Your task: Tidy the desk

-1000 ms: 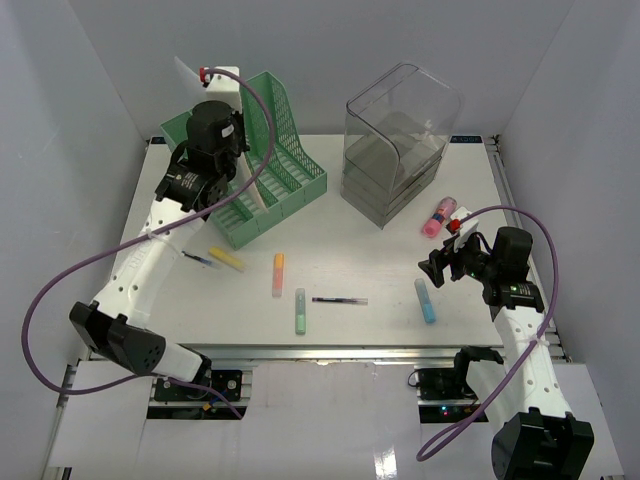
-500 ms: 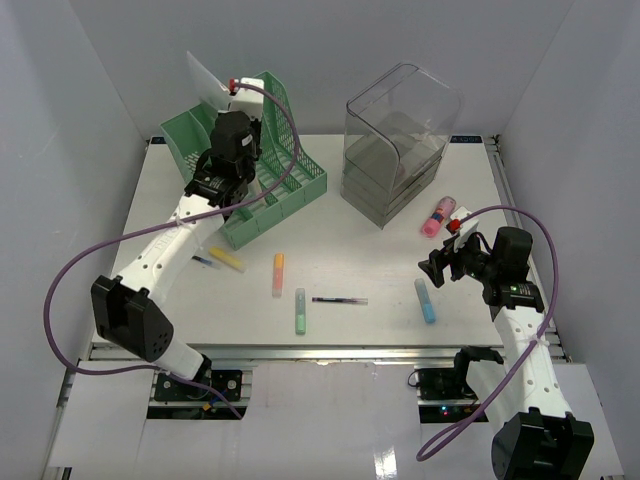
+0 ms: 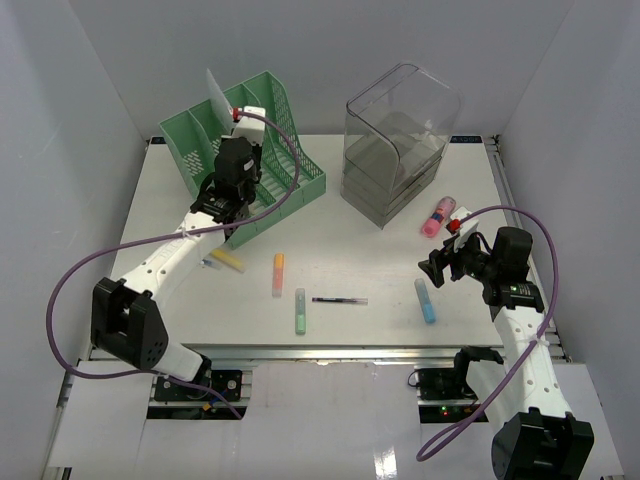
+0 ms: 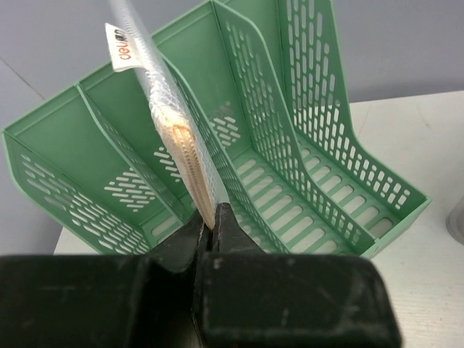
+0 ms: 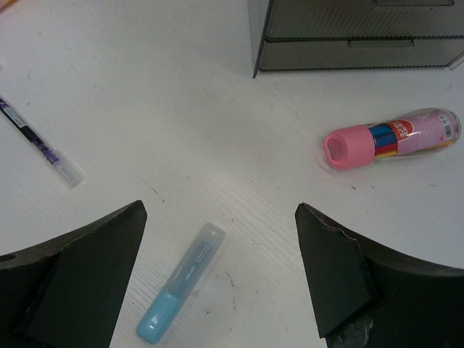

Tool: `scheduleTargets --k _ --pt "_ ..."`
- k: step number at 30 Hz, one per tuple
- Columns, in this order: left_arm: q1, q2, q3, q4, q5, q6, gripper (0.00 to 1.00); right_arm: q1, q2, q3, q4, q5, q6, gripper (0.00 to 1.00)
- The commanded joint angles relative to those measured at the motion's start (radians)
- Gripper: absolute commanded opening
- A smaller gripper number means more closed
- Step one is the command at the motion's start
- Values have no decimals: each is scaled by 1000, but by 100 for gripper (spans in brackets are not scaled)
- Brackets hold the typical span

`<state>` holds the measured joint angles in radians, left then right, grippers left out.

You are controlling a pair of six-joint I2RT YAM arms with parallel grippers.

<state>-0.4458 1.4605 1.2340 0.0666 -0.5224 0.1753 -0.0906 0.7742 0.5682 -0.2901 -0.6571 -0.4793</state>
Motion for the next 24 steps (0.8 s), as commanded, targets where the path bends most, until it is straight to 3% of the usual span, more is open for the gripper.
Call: scheduleTargets --k 1,2,7,9,18,21,24 --pt "3 -92 0 37 46 -47 5 -4 -5 36 7 -2 -7 90" --pt "4 -96 3 21 54 -64 11 -5 -4 35 8 -1 -7 90" --pt "4 -143 8 -44 107 -131 85 -4 -7 33 5 -7 -11 90" --pt "4 -179 10 -67 146 -155 98 -5 -11 30 3 -26 -18 90" --pt "4 -365 42 -254 532 -312 98 -4 39 80 -3 -220 20 90" --pt "4 -442 -52 -270 712 -384 98 -4 124 191 18 -243 120 90" --pt "4 -534 -166 -252 837 -477 98 -5 256 303 72 -167 356 93"
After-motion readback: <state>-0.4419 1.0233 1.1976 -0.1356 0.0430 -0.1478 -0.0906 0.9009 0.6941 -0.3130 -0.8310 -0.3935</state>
